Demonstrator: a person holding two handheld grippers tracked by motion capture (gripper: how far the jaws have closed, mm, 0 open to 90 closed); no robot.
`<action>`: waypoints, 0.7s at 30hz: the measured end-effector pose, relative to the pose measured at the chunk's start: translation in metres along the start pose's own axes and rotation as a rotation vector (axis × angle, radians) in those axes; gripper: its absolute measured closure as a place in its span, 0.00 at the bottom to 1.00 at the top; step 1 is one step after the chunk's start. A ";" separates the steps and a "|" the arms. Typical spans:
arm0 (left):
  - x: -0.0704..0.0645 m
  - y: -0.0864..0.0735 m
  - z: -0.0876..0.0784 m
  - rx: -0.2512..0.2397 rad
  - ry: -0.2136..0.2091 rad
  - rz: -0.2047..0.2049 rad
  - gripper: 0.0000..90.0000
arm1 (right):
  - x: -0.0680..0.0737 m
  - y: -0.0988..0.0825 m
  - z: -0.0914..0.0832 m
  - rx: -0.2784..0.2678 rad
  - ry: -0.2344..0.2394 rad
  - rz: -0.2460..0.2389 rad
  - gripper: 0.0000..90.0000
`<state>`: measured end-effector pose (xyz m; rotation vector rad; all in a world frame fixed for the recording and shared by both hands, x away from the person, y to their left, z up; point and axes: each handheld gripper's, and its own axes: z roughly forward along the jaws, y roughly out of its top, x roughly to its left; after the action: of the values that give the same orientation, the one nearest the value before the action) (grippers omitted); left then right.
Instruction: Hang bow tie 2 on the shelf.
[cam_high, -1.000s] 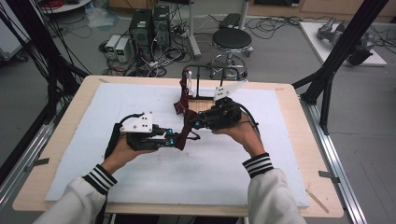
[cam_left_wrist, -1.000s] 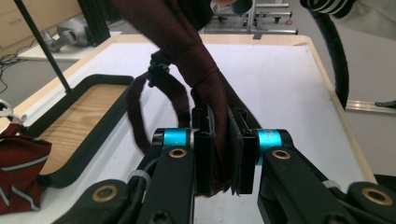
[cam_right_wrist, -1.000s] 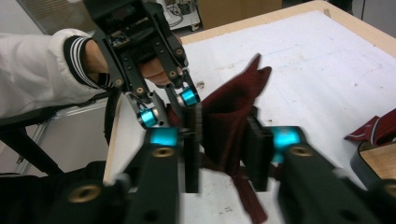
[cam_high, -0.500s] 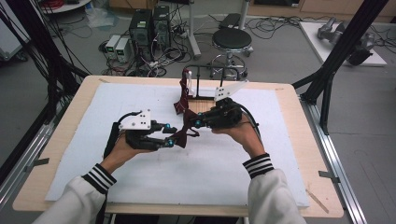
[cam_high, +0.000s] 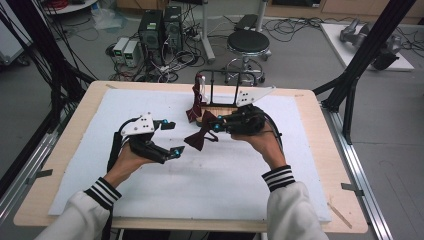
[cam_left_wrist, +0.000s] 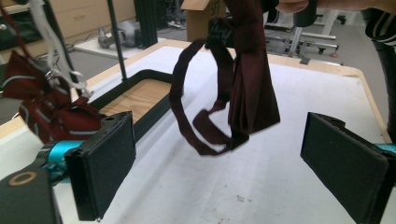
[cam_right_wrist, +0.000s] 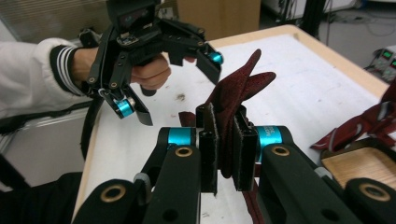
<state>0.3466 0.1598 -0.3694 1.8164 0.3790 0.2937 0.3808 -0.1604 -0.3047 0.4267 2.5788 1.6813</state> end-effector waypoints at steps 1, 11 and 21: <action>0.001 -0.002 -0.002 -0.006 0.004 -0.007 0.12 | 0.000 0.000 -0.001 -0.009 -0.011 -0.003 0.93; 0.005 -0.030 -0.036 -0.041 0.132 -0.056 0.12 | -0.005 0.001 -0.015 -0.109 -0.131 0.004 0.93; 0.005 -0.051 -0.062 -0.061 0.215 -0.073 0.12 | -0.009 0.001 -0.023 -0.192 -0.229 0.001 0.93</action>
<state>0.3216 0.2288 -0.4021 1.7119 0.5793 0.4462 0.3855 -0.1824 -0.2954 0.5722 2.2353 1.7452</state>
